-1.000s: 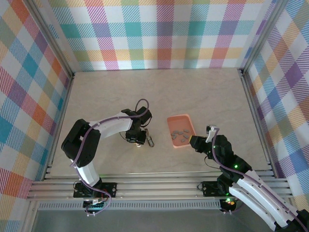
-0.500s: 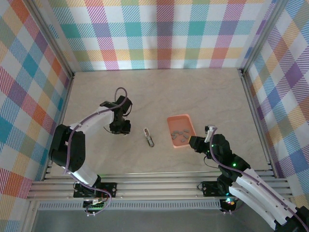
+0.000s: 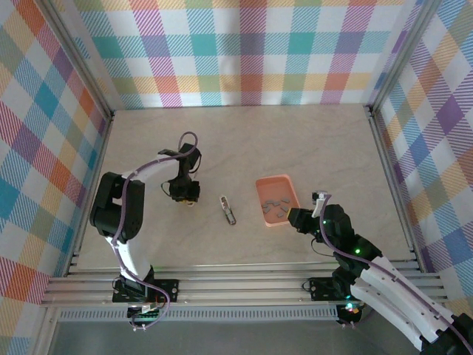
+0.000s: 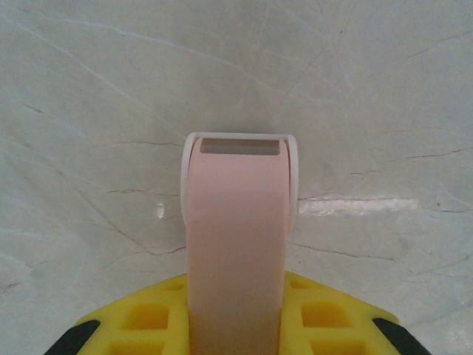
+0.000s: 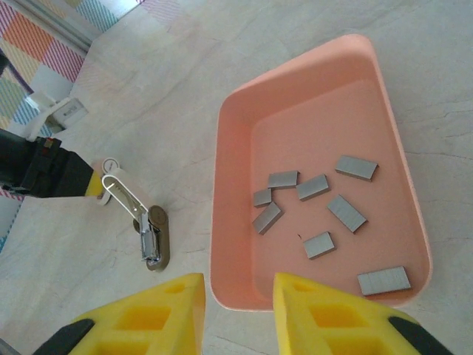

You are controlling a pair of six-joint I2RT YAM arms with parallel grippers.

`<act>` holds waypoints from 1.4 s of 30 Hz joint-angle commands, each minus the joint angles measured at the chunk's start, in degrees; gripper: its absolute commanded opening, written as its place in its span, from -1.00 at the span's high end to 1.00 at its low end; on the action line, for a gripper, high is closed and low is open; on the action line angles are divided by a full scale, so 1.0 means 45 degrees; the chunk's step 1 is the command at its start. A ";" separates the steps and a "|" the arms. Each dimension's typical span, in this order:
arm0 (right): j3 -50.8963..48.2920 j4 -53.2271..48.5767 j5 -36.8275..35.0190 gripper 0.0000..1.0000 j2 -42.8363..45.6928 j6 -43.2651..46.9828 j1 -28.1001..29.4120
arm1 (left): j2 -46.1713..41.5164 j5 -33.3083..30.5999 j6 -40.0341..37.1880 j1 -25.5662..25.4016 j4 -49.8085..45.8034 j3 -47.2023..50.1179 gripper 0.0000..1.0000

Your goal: Load the staples into the stapler

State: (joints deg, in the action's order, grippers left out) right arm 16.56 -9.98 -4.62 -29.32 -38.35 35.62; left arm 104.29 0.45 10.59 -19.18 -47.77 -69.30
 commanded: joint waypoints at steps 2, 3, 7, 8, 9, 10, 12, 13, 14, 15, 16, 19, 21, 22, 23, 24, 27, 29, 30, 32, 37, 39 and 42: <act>0.0090 0.0293 0.0158 0.38 -0.0013 0.0027 -0.0022 | 0.0181 0.0232 -0.0263 0.0121 0.0044 -0.0344 0.45; 0.0090 0.0306 0.0162 0.38 -0.0031 0.0025 -0.0024 | 0.0140 0.0189 -0.0283 0.0121 0.0048 -0.0360 0.40; 0.0148 0.0328 0.0225 0.37 -0.0175 0.0011 -0.0024 | -0.0275 0.0088 -0.0302 0.0121 0.0034 -0.0373 0.16; 0.0178 0.0326 0.0255 0.37 -0.0226 0.0006 -0.0022 | -0.0373 0.0113 -0.0285 0.0121 -0.0004 -0.0409 0.12; 0.0226 0.0366 0.0273 0.37 -0.0301 0.0006 -0.0020 | -0.0582 0.0169 -0.0284 0.0121 -0.0056 -0.0478 0.07; 0.0255 0.0393 0.0304 0.37 -0.0376 -0.0004 -0.0024 | -0.0748 0.0213 -0.0263 0.0121 -0.0133 -0.0554 0.02; 0.0351 0.0474 0.0405 0.37 -0.0613 0.0040 -0.0024 | -0.1158 0.0290 -0.0226 0.0121 -0.0305 -0.0739 -0.05; 0.0381 0.0524 0.0456 0.37 -0.0719 0.0044 -0.0014 | -0.1393 0.0308 -0.0209 0.0122 -0.0374 -0.0818 -0.06; 0.0412 0.0594 0.0479 0.37 -0.0813 0.0058 -0.0010 | -0.1594 0.0325 -0.0207 0.0121 -0.0462 -0.0904 -0.08; 0.0440 0.0630 0.0528 0.37 -0.0910 0.0056 -0.0007 | -0.1836 0.0329 -0.0185 0.0121 -0.0567 -0.0999 -0.11; 0.0480 0.0707 0.0587 0.37 -0.1009 0.0051 -0.0005 | -0.2066 0.0359 -0.0191 0.0122 -0.0675 -0.1075 -0.14; 0.0529 0.0849 0.0631 0.37 -0.1318 -0.0013 0.0036 | -0.2794 0.0640 -0.0149 0.0121 -0.0705 -0.1146 -0.18; 0.0593 0.0949 0.0648 0.37 -0.1503 -0.0042 0.0072 | -0.3298 0.1049 -0.0071 0.0121 -0.0475 -0.1057 -0.22; 0.0663 0.0934 0.0666 0.37 -0.1620 -0.0082 0.0095 | -0.3606 0.1324 -0.0024 0.0109 -0.0226 -0.0937 -0.24; 0.0726 0.0966 0.0671 0.37 -0.1727 -0.0090 0.0131 | -0.3840 0.1560 0.0071 0.0121 0.0024 -0.0812 -0.26; 0.0833 0.0908 0.0669 0.36 -0.1849 -0.0126 0.0151 | -0.4086 0.1865 0.0126 0.0121 0.0317 -0.0644 -0.28; 0.1179 0.0738 0.0684 0.37 -0.2271 -0.0250 0.0244 | -0.4557 0.2742 0.0342 0.0121 0.1219 -0.0142 -0.34; 0.1433 0.0564 0.0619 0.34 -0.2600 -0.0569 0.0303 | -0.4646 0.3409 0.0448 0.0121 0.1768 0.0200 -0.37; 0.1591 0.0444 0.0598 0.30 -0.2777 -0.0751 0.0370 | -0.4645 0.3763 0.0493 0.0121 0.2097 0.0377 -0.39; 0.1744 0.0430 0.0506 0.25 -0.3081 -0.1041 0.0626 | -0.4552 0.4283 0.0546 0.0121 0.2565 0.0540 -0.41; 0.2552 0.0275 -0.0194 0.25 -0.4352 -0.1623 0.1360 | -0.3988 0.5735 0.0712 0.0121 0.3697 0.0544 -0.41; 0.3038 0.0275 -0.0301 0.24 -0.5071 -0.1660 0.1472 | -0.3595 0.6046 0.0730 0.0121 0.3893 0.0264 -0.42; 0.4388 -0.0350 -0.0387 0.20 -0.6448 -0.1538 0.1534 | -0.2669 0.6721 0.0478 0.0121 0.3728 -0.0599 -0.44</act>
State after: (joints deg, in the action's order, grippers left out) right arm 31.16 -9.78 -4.71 -55.22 -44.38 42.11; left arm 89.47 25.52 12.82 -19.07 -32.93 -68.55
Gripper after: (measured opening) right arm 0.398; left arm 0.716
